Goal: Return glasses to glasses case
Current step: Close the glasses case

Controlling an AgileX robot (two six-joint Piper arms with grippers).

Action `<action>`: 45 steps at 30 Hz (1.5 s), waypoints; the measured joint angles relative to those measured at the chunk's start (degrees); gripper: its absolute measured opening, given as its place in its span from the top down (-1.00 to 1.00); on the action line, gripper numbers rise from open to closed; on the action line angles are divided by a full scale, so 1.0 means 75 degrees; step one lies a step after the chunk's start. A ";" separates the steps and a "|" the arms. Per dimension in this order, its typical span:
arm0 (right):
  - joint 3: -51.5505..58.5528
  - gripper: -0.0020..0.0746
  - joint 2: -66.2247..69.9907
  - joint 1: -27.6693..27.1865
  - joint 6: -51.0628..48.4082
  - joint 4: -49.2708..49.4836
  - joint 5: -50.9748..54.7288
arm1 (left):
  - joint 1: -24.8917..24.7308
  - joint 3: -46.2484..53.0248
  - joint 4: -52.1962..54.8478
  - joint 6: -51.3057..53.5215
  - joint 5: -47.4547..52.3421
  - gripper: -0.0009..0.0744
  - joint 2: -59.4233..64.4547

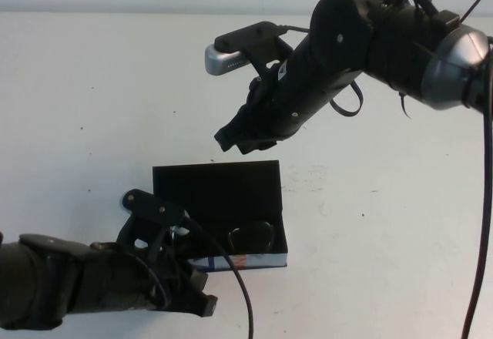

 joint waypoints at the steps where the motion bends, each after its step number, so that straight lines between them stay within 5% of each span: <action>1: 0.0000 0.98 0.0039 0.0001 0.0000 -0.0002 -0.0044 | 0.0000 -0.0032 -0.0012 0.0051 0.0000 0.98 0.0094; 27: -0.0320 0.98 0.1347 -0.0071 0.0000 0.0253 -0.1931 | 0.0000 -0.0293 -0.0075 0.0437 -0.0009 0.98 0.0505; 45: -0.2082 0.98 0.2342 -0.0071 0.0000 0.0484 0.0456 | 0.0000 -0.0309 -0.0080 0.0437 -0.0145 0.98 0.0505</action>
